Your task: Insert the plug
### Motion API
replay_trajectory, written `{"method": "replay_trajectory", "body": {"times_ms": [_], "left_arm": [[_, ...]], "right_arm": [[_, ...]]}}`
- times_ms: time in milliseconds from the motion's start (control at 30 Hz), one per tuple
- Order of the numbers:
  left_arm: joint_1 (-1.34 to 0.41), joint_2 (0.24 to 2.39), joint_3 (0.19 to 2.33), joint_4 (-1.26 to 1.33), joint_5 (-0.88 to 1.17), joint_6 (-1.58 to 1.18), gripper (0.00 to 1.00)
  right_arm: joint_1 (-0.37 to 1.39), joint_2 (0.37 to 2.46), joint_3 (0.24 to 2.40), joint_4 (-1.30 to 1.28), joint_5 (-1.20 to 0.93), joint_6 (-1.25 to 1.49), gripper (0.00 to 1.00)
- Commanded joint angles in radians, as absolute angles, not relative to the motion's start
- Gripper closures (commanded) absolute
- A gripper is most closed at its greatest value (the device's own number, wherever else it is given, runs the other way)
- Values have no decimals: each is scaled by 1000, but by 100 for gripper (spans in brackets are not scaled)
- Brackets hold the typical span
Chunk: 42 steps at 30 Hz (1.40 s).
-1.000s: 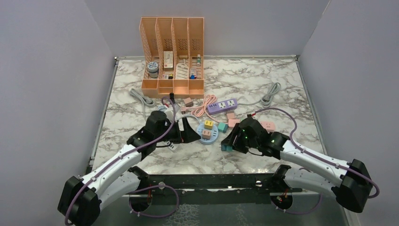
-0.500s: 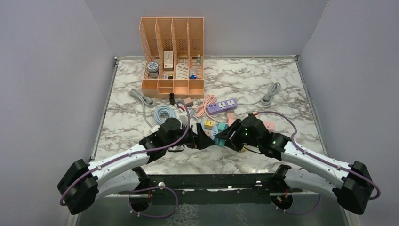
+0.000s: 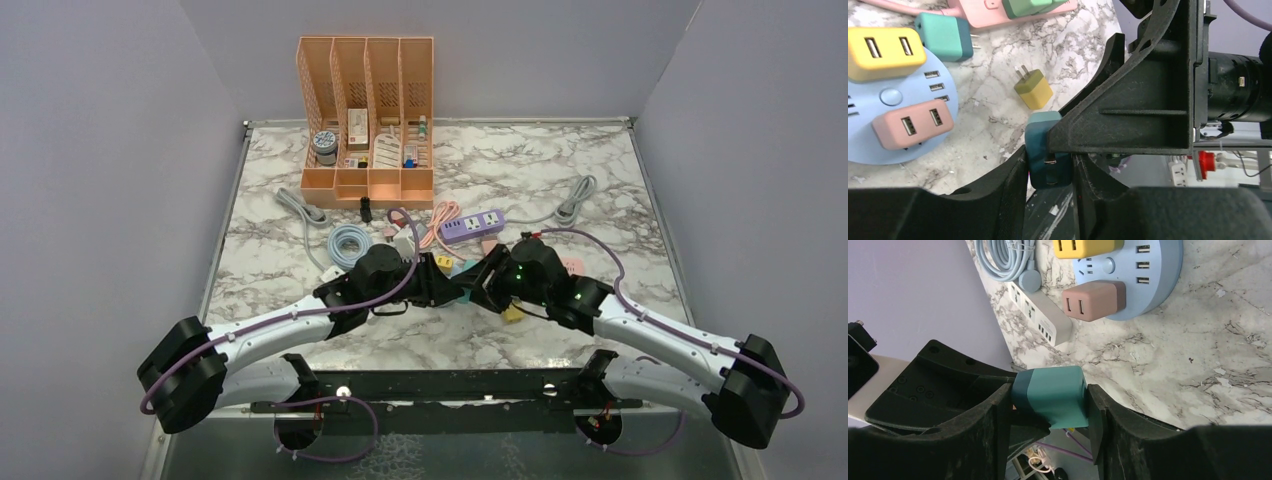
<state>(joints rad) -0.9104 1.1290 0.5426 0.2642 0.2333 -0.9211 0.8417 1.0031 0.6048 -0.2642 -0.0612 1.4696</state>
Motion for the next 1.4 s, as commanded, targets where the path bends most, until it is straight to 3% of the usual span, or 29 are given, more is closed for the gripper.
{"method": "replay_trajectory", "body": {"times_ms": [0, 167, 400, 567, 800, 1200, 1367], "left_arm": [[-920, 1109, 548, 328, 174, -941, 77], [-918, 1066, 545, 326, 162, -888, 93], [-915, 1017, 615, 257, 225, -845, 97], [-914, 986, 706, 264, 328, -870, 98], [-914, 963, 773, 324, 423, -914, 98], [-915, 935, 818, 404, 443, -1008, 98], [-915, 908, 805, 417, 406, -1013, 98]], "right_arm": [[844, 1000, 621, -199, -96, 1467, 52], [844, 935, 633, -226, -46, 1369, 24], [843, 725, 671, -227, 51, 1149, 11], [844, 573, 675, -234, 28, 1017, 11], [844, 451, 655, -104, -89, 874, 19], [844, 639, 676, 157, -324, 932, 45], [844, 615, 629, 237, -314, 970, 42]]}}
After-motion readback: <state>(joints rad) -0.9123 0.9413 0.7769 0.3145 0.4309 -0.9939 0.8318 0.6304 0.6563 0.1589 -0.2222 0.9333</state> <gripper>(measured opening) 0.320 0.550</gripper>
